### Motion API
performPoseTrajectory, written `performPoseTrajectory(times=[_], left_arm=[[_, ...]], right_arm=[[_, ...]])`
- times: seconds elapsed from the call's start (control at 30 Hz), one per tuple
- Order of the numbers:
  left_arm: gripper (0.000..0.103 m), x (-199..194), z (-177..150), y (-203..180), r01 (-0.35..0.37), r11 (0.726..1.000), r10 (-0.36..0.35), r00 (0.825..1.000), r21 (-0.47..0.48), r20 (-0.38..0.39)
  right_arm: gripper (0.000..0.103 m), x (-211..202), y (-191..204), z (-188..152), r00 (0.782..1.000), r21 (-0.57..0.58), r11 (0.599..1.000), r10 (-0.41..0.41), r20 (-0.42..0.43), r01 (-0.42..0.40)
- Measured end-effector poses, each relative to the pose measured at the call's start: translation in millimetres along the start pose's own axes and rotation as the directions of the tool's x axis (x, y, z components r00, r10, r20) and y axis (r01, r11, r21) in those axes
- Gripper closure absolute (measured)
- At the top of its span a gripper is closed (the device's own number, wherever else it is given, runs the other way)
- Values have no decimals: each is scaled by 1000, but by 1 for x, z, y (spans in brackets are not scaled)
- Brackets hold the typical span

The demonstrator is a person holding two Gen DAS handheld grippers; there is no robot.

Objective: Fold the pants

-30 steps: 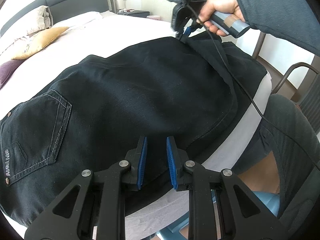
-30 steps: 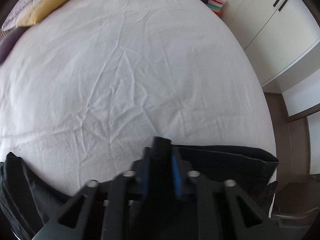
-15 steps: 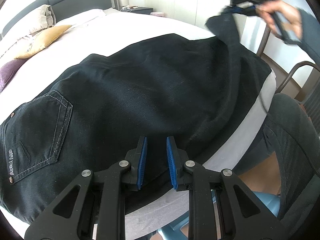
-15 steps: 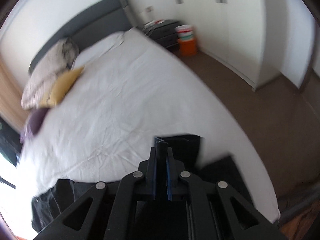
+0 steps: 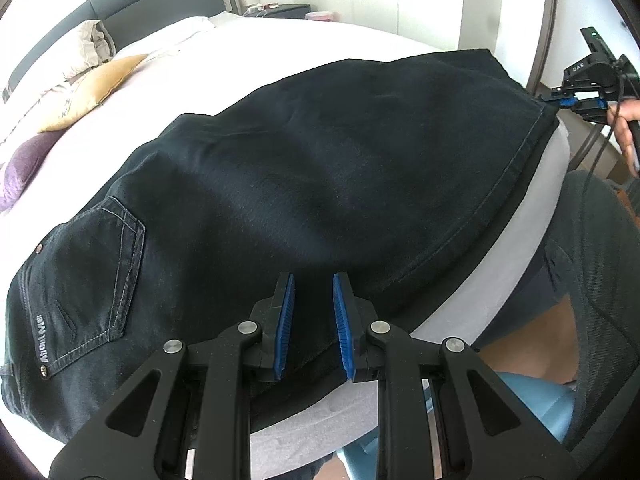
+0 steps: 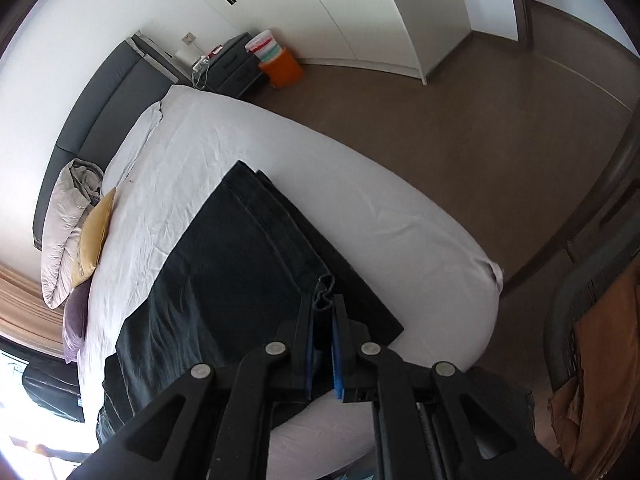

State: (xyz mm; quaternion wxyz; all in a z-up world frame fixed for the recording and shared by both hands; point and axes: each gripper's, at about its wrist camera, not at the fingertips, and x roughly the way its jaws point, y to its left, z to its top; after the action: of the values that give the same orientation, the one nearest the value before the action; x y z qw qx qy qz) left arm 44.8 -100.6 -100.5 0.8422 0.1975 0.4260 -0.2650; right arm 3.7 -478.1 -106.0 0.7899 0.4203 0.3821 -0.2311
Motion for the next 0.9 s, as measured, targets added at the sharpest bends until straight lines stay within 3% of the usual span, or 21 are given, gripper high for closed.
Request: performPoseTrajectory(times=[0.47,0.9], left_arm=[[84,-2,10,-15,-28,999,28,1000,-28,-6],[84,-5,-4,-18,-30,999,31,998,-16,50]], right_arm=[[95,-13,-11,-5,999,11,1000,18,38,-19],[94,2,-21,-9,999,-3,1000,-22,26,22]])
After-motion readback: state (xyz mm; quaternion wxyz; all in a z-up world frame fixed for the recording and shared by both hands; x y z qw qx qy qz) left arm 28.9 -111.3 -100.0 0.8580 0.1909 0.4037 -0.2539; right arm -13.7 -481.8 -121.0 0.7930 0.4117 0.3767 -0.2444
